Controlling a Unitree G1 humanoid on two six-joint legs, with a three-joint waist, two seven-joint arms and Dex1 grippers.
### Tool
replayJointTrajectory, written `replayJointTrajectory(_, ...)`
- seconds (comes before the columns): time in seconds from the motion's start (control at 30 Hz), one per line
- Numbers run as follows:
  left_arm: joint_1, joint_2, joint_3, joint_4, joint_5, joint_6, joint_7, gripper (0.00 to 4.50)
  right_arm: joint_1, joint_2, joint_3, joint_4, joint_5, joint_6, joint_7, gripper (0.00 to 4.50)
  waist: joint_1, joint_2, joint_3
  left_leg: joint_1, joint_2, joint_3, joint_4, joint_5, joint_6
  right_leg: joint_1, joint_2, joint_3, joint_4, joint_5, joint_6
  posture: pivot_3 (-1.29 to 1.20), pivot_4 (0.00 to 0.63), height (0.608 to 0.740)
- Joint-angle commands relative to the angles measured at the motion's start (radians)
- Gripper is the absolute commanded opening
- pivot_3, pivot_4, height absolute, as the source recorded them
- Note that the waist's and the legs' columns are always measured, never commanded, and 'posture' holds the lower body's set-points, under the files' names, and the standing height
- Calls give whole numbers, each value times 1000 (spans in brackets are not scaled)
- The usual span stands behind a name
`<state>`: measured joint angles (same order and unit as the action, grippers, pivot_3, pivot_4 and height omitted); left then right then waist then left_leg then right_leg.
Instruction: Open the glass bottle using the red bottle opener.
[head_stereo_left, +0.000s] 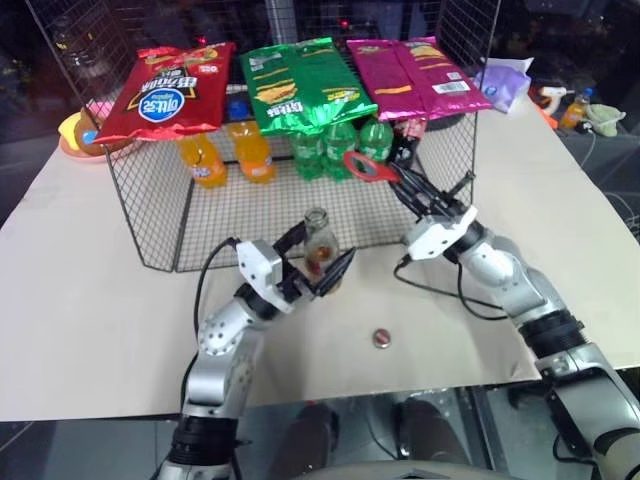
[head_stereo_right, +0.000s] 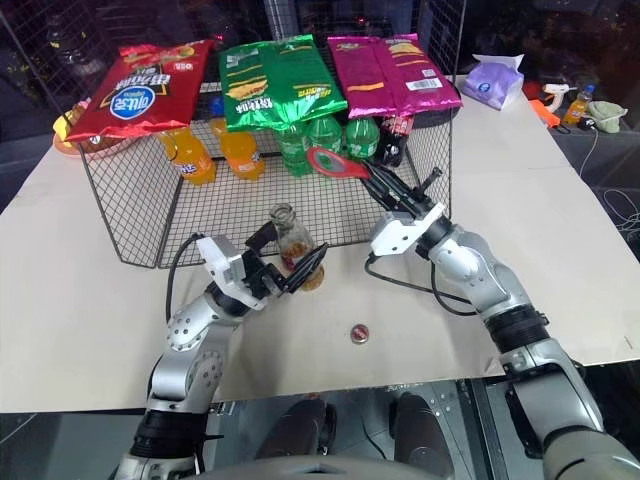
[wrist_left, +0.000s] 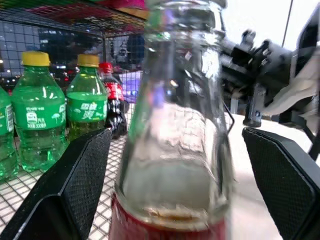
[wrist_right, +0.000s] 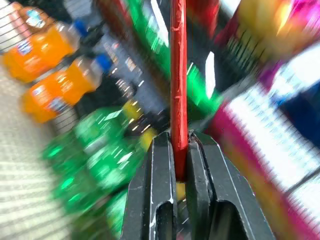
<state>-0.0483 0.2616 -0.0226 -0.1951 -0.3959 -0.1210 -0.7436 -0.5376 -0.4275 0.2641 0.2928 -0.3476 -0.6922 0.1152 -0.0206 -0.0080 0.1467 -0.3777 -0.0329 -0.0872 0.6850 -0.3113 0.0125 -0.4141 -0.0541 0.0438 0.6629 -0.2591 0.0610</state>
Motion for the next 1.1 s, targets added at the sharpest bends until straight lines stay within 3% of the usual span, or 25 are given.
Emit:
replayJointTrajectory(0.03, 30, 26, -5, -61, -3, -2, -14, 4320, 32, -7, -44, -60, 84, 25, 49, 40, 0, 0, 0, 0, 0, 0, 0, 0, 0, 0, 0, 0, 0, 0, 0, 0, 150, 740)
replayJointTrajectory(0.33, 107, 63, 19, -111, -10, 7, -5, 4320, 238, -17, -78, -185, 200, 147, 171, 40, 4, 0, 0, 0, 0, 0, 0, 0, 0, 0, 0, 0, 0, 0, 0, 0, 150, 740)
replayJointTrajectory(0.77, 300, 121, 70, -155, -59, -2, -40, 4320, 494, -112, -126, -340, 295, 258, 333, 40, 6, 1, 0, 1, 0, 0, -1, 0, 0, 1, 0, 0, 0, 0, 0, 0, 150, 740)
replayJointTrajectory(0.8, 311, 125, 75, -148, -55, -8, -46, 4395, 498, -115, -128, -338, 289, 256, 337, 684, 6, 1, 0, 3, 1, 1, -1, 0, 1, 3, 0, 1, 0, 0, 0, 0, 150, 740)
replayJointTrajectory(0.9, 321, 129, 82, -149, -60, -11, -47, 4395, 503, -116, -131, -344, 284, 268, 346, 1415, 6, 1, 0, 5, 1, 1, -1, 0, 1, 4, 0, 1, 0, 0, 0, 0, 150, 740)
replayJointTrajectory(1.1, 360, 137, 98, -159, -51, -9, -31, 4395, 534, -137, -156, -347, 261, 259, 347, 4413, 7, 1, 0, 6, 1, 1, -1, -1, 1, 5, 0, 1, 0, 0, 0, 0, 150, 740)
